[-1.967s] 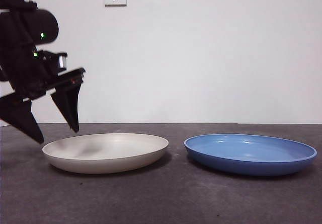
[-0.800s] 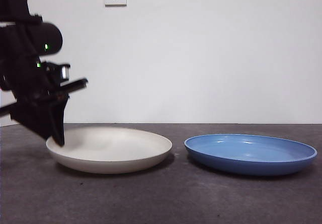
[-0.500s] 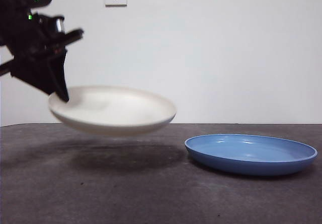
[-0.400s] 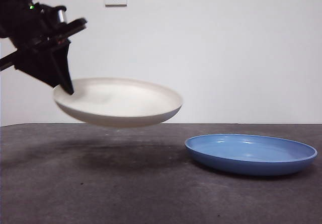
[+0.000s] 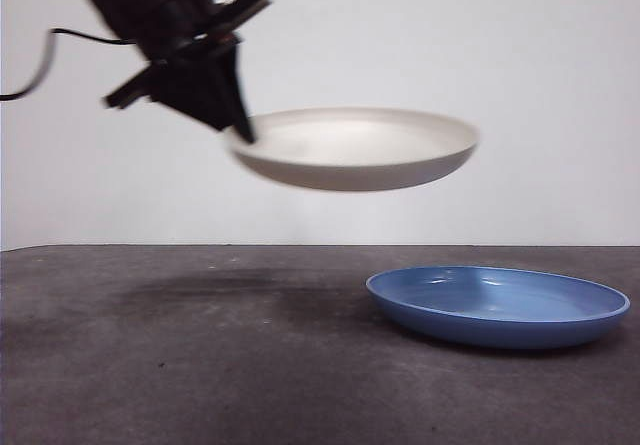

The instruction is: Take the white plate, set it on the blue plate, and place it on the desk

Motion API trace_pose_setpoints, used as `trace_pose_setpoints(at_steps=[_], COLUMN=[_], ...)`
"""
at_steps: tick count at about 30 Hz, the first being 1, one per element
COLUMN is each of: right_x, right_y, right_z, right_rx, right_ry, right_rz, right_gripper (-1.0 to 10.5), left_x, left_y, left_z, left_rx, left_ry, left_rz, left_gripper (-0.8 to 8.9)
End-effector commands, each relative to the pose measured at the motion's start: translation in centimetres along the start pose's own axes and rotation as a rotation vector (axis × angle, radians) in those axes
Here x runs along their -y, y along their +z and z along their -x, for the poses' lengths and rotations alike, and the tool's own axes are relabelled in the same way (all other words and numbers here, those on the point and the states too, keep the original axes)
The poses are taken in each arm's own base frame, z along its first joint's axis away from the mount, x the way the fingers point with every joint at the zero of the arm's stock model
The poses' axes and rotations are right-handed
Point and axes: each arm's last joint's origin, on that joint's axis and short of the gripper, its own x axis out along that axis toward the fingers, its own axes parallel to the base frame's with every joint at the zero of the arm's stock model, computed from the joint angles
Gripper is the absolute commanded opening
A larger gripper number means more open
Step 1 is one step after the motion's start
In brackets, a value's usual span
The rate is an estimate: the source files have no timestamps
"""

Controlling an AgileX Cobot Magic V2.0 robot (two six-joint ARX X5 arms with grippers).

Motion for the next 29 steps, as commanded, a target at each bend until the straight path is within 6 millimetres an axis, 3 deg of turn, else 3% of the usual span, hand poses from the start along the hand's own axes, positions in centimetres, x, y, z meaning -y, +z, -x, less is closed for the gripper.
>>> trace_pose_setpoints(at_steps=[1, 9, 15, 21, 29], right_x=[-0.4, -1.3, -1.8, -2.2, -2.2], right_y=[0.2, -0.7, -1.7, -2.4, -2.6], right_z=[0.7, 2.2, 3.4, 4.0, 4.2], right_rx=[0.026, 0.093, 0.132, 0.136, 0.137], right_ry=[0.002, -0.005, -0.030, -0.029, -0.028], right_rz=[0.003, 0.003, 0.004, 0.000, -0.011], right_gripper=[3.9, 3.9, 3.9, 3.9, 3.9], left_x=[1.1, 3.3, 4.2, 4.7, 4.6], left_y=[1.2, 2.2, 2.1, 1.8, 1.1], left_z=[-2.0, -8.5, -12.1, -14.2, -15.5], left_rx=[-0.029, -0.136, -0.187, -0.213, -0.248], left_ry=[-0.025, -0.050, -0.055, -0.054, -0.038], left_rz=[-0.004, -0.024, -0.025, -0.033, -0.031], left_gripper=[0.15, 0.15, 0.15, 0.15, 0.15])
